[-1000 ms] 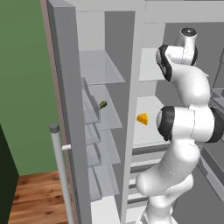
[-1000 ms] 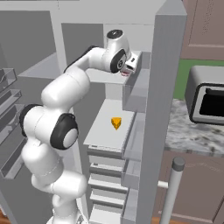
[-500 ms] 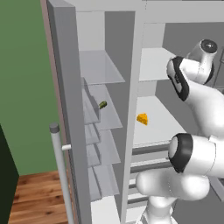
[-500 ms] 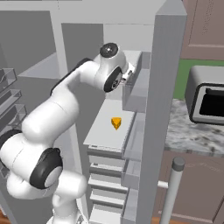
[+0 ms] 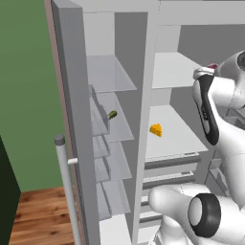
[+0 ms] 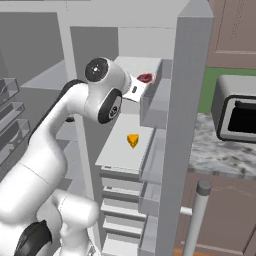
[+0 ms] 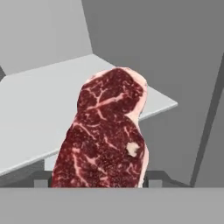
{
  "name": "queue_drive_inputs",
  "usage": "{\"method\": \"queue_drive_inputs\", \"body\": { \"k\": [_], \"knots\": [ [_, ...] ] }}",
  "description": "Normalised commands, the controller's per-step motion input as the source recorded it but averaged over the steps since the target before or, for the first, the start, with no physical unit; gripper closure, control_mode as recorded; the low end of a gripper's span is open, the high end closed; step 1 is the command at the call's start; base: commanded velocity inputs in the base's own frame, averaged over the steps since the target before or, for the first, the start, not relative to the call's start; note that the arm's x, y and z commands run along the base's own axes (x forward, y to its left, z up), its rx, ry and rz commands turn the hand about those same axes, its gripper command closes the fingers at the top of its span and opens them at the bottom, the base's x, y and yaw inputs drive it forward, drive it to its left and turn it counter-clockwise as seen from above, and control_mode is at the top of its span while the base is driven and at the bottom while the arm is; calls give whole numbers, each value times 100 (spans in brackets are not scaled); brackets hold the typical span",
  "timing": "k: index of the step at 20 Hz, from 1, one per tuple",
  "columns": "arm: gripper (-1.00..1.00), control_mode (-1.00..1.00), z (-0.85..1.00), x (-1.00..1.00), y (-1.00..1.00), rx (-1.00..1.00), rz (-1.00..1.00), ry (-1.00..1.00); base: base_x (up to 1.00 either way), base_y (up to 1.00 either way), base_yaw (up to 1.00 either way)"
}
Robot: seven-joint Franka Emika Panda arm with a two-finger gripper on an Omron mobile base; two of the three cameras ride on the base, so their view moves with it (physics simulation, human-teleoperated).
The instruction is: There's a steak in the fridge that needs to be moved to the freezer for freezing. Pick up the steak from the fridge, place it on any shelf in the freezer, and close the fridge and freezer doors when done.
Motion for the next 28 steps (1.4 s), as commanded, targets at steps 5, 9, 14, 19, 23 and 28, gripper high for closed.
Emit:
{"method": "queue_drive_inputs", "body": {
  "k": [5, 9, 14, 19, 23, 28],
  "knots": [
    [100, -100, 55, -100, 36, -9, 19, 11, 0, 0, 0],
    [100, -100, 21, -100, 54, -2, 28, 1, 0, 0, 0],
    [100, -100, 4, -100, 64, -3, 26, -7, 0, 0, 0],
    [100, -100, 14, -100, 84, -1, 17, -22, 0, 0, 0],
    [100, -100, 13, -79, 100, 0, 17, -14, 0, 0, 0],
    [100, -100, 22, -13, 97, 0, 14, -1, 0, 0, 0]
  ]
}}
